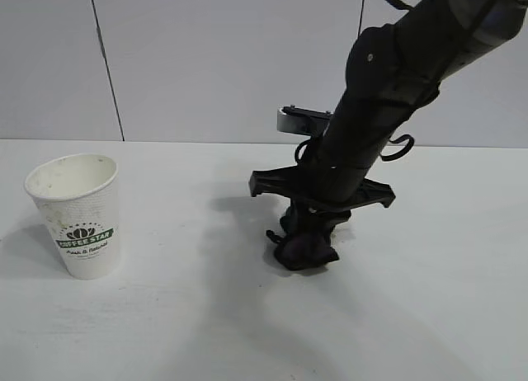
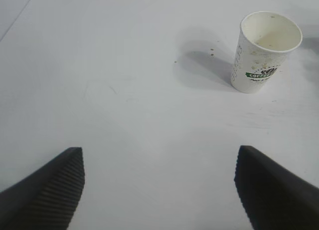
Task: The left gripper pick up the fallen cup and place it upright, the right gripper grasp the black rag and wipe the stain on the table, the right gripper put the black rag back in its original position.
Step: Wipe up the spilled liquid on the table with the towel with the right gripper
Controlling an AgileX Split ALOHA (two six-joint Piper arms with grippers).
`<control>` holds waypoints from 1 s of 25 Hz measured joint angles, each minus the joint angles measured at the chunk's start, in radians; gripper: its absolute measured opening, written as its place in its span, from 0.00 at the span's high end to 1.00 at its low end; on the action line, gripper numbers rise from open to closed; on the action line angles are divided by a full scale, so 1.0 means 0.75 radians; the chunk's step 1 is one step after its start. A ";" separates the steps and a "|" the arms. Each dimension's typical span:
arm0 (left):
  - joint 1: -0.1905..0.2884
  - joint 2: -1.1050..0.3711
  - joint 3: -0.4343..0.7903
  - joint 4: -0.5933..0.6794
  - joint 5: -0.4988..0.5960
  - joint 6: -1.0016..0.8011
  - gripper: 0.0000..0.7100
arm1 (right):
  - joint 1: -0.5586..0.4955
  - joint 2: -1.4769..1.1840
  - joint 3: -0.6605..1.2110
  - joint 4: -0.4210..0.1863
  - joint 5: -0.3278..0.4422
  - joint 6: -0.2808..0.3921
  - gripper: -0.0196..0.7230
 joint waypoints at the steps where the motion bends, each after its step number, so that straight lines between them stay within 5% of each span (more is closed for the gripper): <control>1: 0.000 0.000 0.000 0.000 0.000 0.000 0.16 | -0.010 -0.006 -0.001 -0.027 0.050 -0.001 0.84; 5: 0.000 0.000 0.000 0.000 0.000 0.000 0.16 | -0.020 -0.029 0.000 -0.047 0.200 -0.027 0.84; 10: 0.000 0.000 0.000 0.000 0.000 0.000 0.16 | 0.022 -0.033 0.009 0.235 0.322 -0.241 0.84; 13: 0.000 0.000 0.000 0.000 0.000 0.000 0.16 | 0.098 -0.033 0.012 0.419 0.281 -0.390 0.84; 16: 0.000 0.000 0.000 0.000 0.000 0.000 0.16 | 0.190 -0.033 0.012 0.505 0.131 -0.452 0.84; 21: 0.000 0.000 0.000 0.000 0.000 0.000 0.16 | 0.261 -0.033 0.012 0.475 -0.115 -0.465 0.84; 25: 0.000 0.000 0.000 0.000 0.000 0.000 0.16 | 0.253 -0.033 0.013 0.282 -0.161 -0.378 0.84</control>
